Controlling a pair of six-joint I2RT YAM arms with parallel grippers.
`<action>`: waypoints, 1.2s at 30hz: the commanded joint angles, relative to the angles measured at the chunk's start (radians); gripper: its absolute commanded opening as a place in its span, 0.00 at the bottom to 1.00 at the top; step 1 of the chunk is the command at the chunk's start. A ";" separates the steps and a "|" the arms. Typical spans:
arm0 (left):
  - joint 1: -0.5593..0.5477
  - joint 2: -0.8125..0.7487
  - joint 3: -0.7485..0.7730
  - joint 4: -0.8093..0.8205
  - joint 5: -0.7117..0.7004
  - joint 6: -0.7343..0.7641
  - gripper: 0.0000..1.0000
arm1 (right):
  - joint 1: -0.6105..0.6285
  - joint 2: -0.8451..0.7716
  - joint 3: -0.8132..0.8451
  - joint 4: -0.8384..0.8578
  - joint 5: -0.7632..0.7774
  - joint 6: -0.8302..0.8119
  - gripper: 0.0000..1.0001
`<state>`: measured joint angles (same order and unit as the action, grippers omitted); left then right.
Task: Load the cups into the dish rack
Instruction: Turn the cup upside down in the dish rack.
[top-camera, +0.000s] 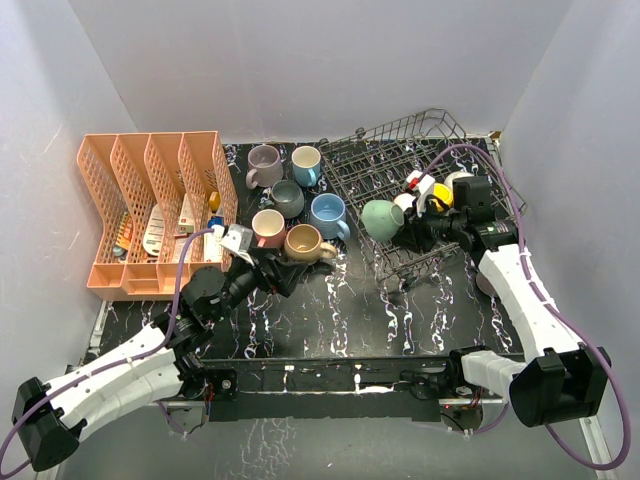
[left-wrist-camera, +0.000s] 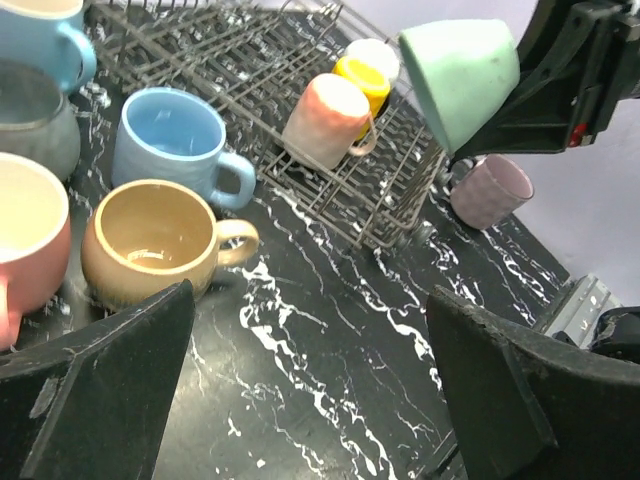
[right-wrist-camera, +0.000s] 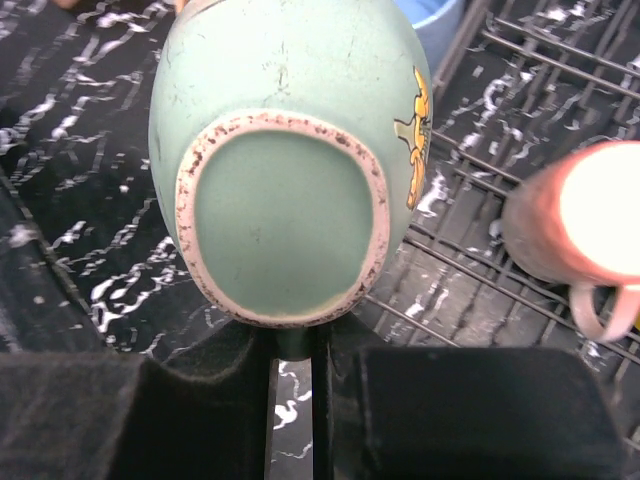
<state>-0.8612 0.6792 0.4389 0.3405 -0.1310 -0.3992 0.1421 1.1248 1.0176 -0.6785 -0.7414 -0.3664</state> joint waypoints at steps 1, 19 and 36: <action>-0.001 0.017 0.007 -0.071 -0.073 -0.090 0.97 | -0.003 0.014 0.024 0.121 0.147 -0.052 0.08; -0.001 0.001 -0.009 -0.095 -0.114 -0.102 0.97 | 0.003 0.216 0.035 0.210 0.306 0.020 0.08; -0.001 0.013 -0.006 -0.087 -0.108 -0.125 0.97 | 0.035 0.365 0.059 0.236 0.398 0.098 0.08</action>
<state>-0.8612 0.6975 0.4385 0.2420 -0.2295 -0.5110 0.1669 1.4769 1.0176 -0.5297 -0.3706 -0.2996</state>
